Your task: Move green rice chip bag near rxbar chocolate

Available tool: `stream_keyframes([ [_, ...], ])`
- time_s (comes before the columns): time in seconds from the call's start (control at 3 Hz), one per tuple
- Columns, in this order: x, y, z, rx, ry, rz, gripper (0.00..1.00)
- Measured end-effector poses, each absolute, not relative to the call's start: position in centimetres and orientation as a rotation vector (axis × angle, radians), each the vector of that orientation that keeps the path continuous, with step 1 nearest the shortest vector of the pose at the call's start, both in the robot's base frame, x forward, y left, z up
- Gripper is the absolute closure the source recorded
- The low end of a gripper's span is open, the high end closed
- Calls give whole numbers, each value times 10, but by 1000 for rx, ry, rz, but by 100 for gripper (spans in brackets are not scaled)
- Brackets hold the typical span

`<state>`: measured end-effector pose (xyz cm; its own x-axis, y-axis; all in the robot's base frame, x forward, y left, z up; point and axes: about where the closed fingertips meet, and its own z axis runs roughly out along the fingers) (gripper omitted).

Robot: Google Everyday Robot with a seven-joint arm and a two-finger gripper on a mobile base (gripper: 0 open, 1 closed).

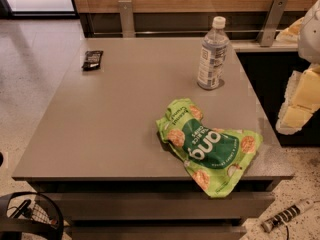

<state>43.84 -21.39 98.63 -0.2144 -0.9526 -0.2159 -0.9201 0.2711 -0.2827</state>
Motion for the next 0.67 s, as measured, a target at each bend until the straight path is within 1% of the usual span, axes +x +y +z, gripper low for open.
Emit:
stream_keyframes([
  [0.67,445,-214,984,-1663,2219,-106,0],
])
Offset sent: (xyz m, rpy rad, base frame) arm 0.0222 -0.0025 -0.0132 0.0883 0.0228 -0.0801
